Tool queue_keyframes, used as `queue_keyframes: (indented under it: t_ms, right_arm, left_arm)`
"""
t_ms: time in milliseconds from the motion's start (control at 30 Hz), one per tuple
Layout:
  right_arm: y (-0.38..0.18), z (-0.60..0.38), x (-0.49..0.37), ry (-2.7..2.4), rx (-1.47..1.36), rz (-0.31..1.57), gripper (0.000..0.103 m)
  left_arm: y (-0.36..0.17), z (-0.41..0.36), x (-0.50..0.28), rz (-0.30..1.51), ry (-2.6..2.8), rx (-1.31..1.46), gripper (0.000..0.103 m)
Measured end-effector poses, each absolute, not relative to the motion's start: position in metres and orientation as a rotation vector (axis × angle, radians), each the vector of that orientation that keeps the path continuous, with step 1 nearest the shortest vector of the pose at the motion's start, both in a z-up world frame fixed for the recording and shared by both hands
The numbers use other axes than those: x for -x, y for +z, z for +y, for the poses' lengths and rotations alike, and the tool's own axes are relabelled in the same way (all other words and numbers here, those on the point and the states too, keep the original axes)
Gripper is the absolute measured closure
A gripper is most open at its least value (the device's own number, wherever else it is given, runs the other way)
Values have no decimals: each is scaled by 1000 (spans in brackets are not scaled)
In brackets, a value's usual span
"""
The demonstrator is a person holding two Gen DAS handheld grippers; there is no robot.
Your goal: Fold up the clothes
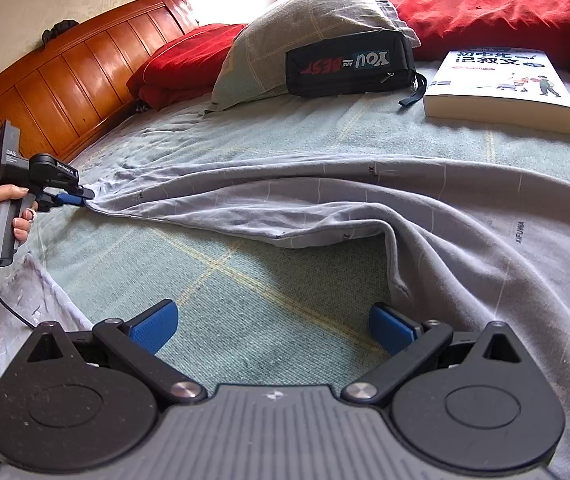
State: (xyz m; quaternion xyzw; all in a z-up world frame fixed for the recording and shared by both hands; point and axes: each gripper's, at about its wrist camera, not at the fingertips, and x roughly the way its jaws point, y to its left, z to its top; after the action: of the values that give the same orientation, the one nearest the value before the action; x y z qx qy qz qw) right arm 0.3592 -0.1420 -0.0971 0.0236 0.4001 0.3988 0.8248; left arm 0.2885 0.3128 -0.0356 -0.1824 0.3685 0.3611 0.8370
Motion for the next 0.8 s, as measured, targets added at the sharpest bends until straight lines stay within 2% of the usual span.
queue_keyframes:
  t_ms: [100, 233, 533, 800]
  right_arm:
    - [-97, -142, -359, 848, -49, 850, 0]
    - [-97, -142, -358, 847, -49, 850, 0]
    - [-97, -144, -359, 851, -56, 852, 0]
    - [-97, -142, -356, 849, -41, 849, 0]
  left_arm:
    - [-20, 286, -298, 763, 763, 230, 80]
    - [-11, 248, -318, 740, 568, 183, 67]
    - [-36, 207, -373, 816, 312, 162, 68]
    - [-65, 215, -346, 901, 322, 201, 66]
